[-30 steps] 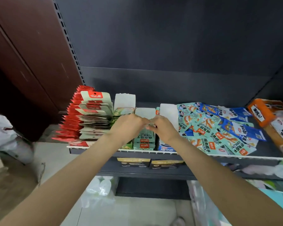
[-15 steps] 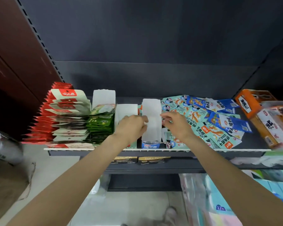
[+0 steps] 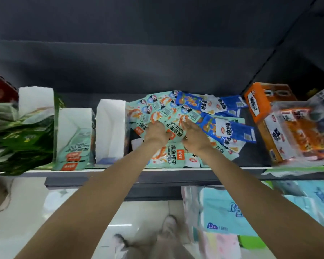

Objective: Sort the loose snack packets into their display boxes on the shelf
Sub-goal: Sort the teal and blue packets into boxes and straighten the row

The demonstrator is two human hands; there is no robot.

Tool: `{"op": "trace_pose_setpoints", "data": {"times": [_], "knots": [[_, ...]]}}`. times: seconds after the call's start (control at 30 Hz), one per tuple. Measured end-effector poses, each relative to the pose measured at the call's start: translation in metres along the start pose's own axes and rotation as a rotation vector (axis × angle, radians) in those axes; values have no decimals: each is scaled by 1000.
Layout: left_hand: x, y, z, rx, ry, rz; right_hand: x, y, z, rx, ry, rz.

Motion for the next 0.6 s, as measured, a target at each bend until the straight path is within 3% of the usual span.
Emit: {"op": "trace_pose_setpoints", "data": {"times": [0.17, 0.33, 0.6], "knots": [[6, -11, 1, -131, 66, 138, 0, -2, 6, 6, -83, 47], [-11, 4, 48, -278, 308, -104, 24, 2, 55, -155, -171, 161], [15, 78, 145, -538, 311, -394, 104, 27, 87, -215, -230, 328]]}}
Point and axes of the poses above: each hand's wrist, its own y-axis away from the middle knuckle, its own z-axis out of the back of the hand, x = y × z, the point moved 10 cm from there along -y, towards the middle knuckle, and after that the axes turned 12 degrees about -y, right-handed, at the moved point
